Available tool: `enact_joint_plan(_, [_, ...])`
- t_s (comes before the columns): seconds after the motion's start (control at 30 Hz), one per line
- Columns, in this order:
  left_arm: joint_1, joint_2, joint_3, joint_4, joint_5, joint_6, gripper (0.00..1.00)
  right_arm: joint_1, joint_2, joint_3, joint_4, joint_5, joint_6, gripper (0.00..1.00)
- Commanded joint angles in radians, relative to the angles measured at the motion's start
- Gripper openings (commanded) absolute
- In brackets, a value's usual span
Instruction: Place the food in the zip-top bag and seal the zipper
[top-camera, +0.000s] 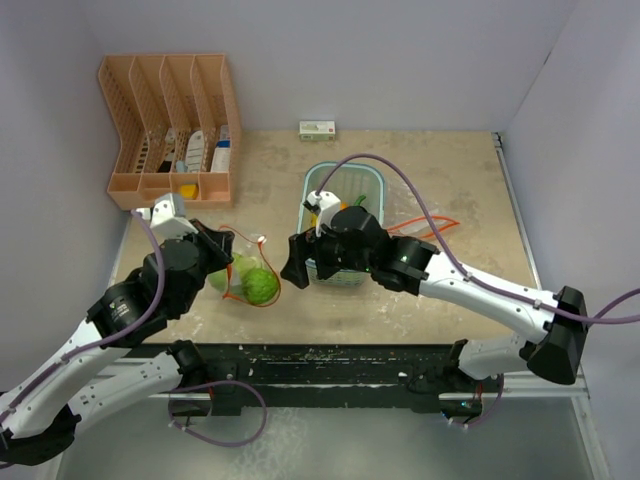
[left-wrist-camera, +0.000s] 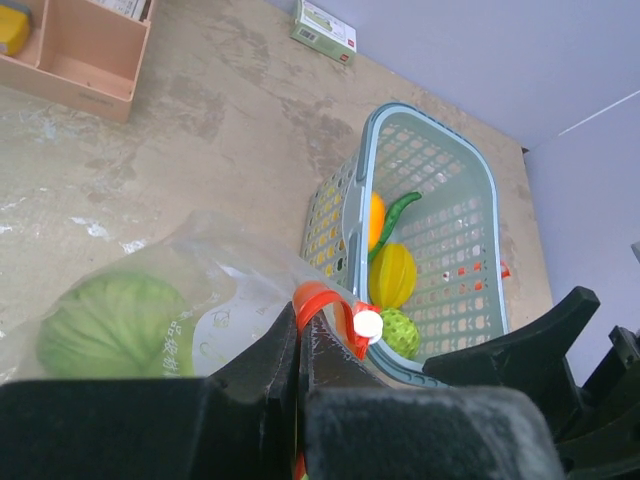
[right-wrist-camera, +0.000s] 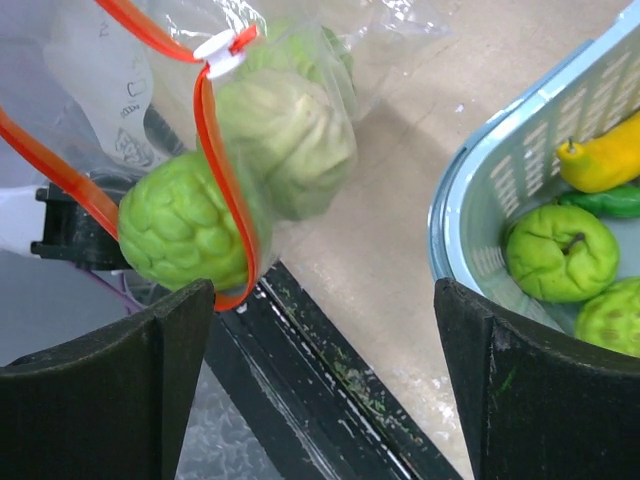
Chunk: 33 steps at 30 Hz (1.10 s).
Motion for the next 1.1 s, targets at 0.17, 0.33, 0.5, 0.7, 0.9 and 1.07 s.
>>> enact_joint_plan(0.17, [-0.001, -0.013, 0.056, 0.052, -0.022, 0.013, 0.00, 0.013, 0.060, 0.013, 0.208, -0.049, 0.057, 0.82])
enact_joint_plan(0.33, [-0.002, -0.008, 0.049, 0.056, -0.017, 0.008, 0.00, 0.013, 0.082, 0.010, 0.262, -0.034, 0.079, 0.72])
enact_joint_plan(0.5, [-0.002, -0.005, 0.049, 0.068, -0.008, 0.008, 0.00, 0.021, 0.124, 0.017, 0.284, -0.004, 0.086, 0.63])
enact_joint_plan(0.7, [-0.002, -0.005, 0.046, 0.074, -0.007, 0.009, 0.00, 0.066, 0.162, 0.024, 0.292, 0.039, 0.098, 0.59])
enact_joint_plan(0.9, [-0.002, -0.004, 0.041, 0.083, -0.001, 0.007, 0.00, 0.119, 0.193, 0.046, 0.279, 0.141, 0.106, 0.48])
enact_joint_plan(1.07, [-0.002, -0.011, 0.047, 0.081, -0.002, 0.011, 0.00, 0.126, 0.208, 0.038, 0.254, 0.215, 0.122, 0.19])
